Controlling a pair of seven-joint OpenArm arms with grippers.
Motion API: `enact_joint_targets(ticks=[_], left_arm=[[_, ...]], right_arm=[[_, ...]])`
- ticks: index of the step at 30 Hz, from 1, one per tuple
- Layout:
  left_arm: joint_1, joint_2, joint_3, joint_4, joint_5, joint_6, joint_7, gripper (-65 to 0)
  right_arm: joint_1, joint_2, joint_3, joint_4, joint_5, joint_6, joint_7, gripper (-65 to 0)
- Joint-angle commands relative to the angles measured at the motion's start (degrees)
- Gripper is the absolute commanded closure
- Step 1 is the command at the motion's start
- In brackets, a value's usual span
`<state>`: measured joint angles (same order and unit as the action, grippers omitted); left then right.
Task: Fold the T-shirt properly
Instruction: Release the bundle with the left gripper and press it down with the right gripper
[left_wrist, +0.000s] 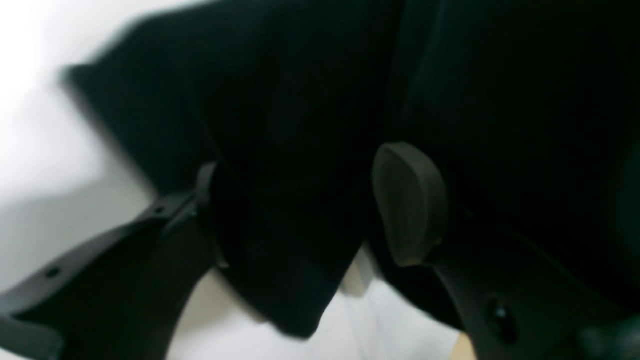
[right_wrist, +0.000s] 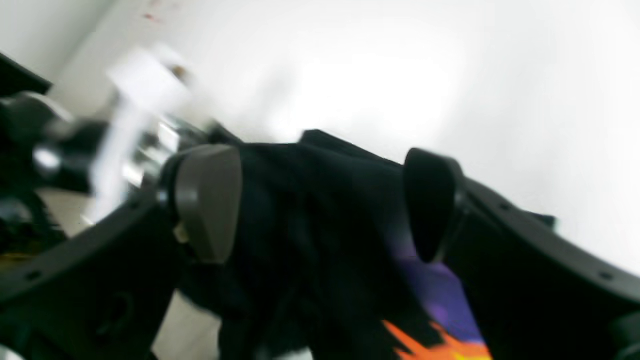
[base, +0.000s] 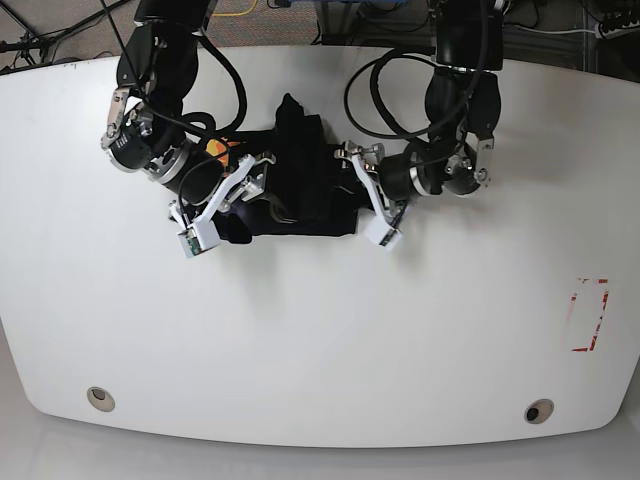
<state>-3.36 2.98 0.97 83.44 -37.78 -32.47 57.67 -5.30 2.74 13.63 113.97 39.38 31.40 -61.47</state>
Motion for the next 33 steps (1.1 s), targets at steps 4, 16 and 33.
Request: enact_joint_targets(ticks=[4, 16, 33], left_arm=[[-3.6, -0.6, -2.8, 3.2, -8.4, -0.2, -1.1, -40.8], [-4.2, -11.4, -13.2, 10.1, -22.4, -0.2, 1.7, -40.8], [9.6, -31.9, -29.6, 10.8, -24.3, -0.5, 1.6, -40.8]], right_arm=[[0.4, 0.6, 0.0, 1.4, 1.5, 0.5, 1.5, -47.9], [-0.9, 2.1, -2.2, 1.5, 1.5, 0.5, 1.1, -44.1], [3.0, 7.6, -21.5, 1.1, -5.0, -0.1, 4.7, -43.8]])
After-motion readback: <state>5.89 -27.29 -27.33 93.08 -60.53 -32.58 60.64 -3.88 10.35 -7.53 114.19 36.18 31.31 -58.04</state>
